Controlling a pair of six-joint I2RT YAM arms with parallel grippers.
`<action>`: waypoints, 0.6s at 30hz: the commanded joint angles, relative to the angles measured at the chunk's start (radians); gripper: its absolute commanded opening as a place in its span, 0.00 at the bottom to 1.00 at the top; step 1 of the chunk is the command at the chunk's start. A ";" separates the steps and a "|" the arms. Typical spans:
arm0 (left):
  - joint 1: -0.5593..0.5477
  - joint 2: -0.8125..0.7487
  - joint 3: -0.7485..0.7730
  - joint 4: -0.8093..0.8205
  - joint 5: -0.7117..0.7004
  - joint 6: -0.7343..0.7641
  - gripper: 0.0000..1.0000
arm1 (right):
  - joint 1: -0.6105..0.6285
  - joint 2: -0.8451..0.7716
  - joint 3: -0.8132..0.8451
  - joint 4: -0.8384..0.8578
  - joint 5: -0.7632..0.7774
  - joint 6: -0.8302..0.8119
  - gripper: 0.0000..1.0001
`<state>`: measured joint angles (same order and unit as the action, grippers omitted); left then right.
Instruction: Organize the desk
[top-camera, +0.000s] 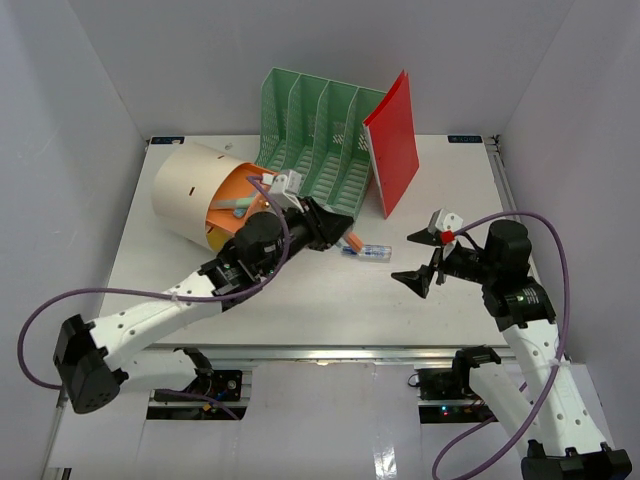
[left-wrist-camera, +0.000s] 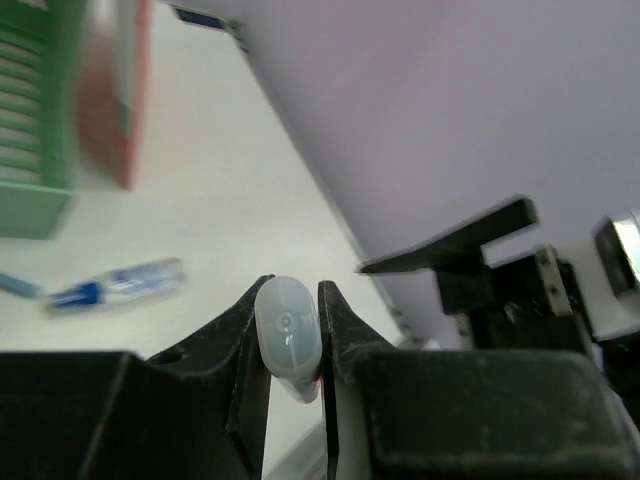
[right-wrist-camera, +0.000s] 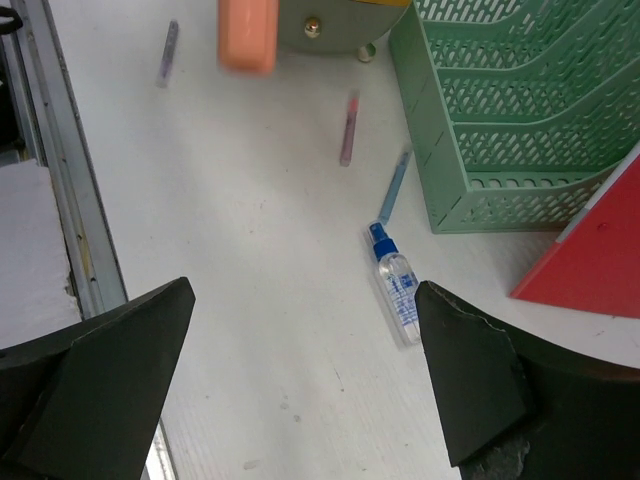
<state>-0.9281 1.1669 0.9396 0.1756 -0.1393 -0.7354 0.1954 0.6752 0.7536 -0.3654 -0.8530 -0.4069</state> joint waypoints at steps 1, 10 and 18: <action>0.104 -0.131 0.202 -0.566 -0.224 0.269 0.06 | -0.027 -0.047 -0.028 -0.034 -0.057 -0.110 0.98; 0.195 0.032 0.563 -1.025 -0.602 0.538 0.06 | -0.126 0.013 -0.060 -0.021 -0.147 -0.130 0.98; 0.299 0.172 0.604 -0.978 -0.616 0.700 0.09 | -0.182 0.017 -0.101 -0.021 -0.205 -0.138 0.98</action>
<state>-0.6700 1.2960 1.5223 -0.7605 -0.7064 -0.1589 0.0343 0.6978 0.6734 -0.3945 -0.9936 -0.5295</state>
